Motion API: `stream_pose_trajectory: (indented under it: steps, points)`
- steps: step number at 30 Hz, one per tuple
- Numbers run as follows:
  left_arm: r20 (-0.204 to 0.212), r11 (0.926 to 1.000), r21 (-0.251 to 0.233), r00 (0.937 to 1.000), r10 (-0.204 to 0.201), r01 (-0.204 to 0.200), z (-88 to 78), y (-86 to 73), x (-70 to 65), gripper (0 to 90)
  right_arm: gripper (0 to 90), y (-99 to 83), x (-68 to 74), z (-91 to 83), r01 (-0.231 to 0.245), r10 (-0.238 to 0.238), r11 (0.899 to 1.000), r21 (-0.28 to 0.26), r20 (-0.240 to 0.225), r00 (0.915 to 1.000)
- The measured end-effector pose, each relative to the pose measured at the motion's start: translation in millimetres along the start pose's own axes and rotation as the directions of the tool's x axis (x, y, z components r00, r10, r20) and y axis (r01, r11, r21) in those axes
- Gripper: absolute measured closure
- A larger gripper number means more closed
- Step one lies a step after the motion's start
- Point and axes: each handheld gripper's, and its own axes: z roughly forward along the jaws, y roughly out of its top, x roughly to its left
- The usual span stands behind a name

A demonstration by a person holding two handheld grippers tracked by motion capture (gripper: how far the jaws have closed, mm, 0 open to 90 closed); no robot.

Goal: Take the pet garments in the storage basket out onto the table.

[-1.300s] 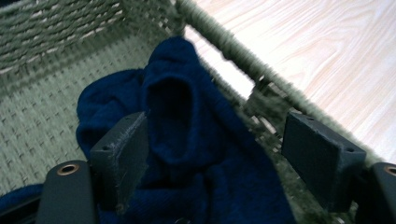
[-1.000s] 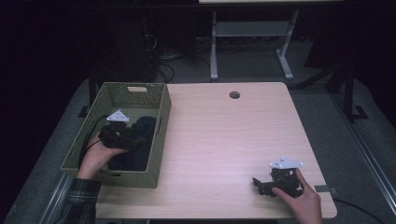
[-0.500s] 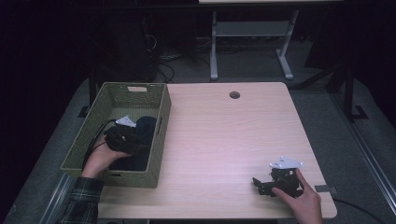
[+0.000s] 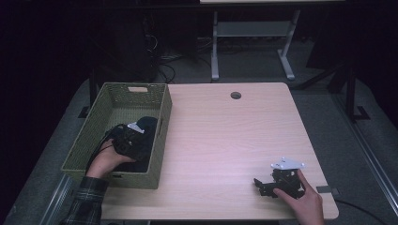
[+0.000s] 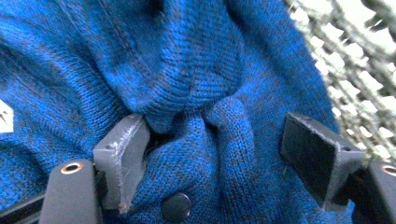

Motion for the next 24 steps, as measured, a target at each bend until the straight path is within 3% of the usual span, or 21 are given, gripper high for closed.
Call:
stream_pose_trajectory:
  steps: [7, 12, 19, 24]
  points:
    - [-0.033, 0.9971, 0.071, 0.9991, 0.028, -0.025, 5.8, 0.8, -2.3, 37.6, 0.0, 0.0, 0.0, 0.0, 0.000, 0.000, 1.000, 0.000, 0.000, 1.0000]
    - [-0.061, 0.9963, 0.086, 0.9982, -0.002, 0.007, 2.9, 0.7, -2.6, 65.7, 0.0, 0.0, 0.0, 0.0, 0.000, 0.000, 1.000, 0.000, 0.000, 1.0000]
    - [-0.046, 0.9967, 0.069, 0.9981, -0.040, 0.043, -4.7, 1.4, 2.4, 70.4, 0.0, 0.1, 0.0, 0.0, 0.000, 0.000, 1.000, 0.000, 0.000, 1.0000]
    - [-0.037, 0.9969, -0.003, 0.9962, -0.078, 0.078, -15.6, 1.3, 6.7, 70.7, 0.0, 0.1, 0.0, 0.0, -0.001, 0.001, 1.000, 0.000, 0.000, 1.0000]
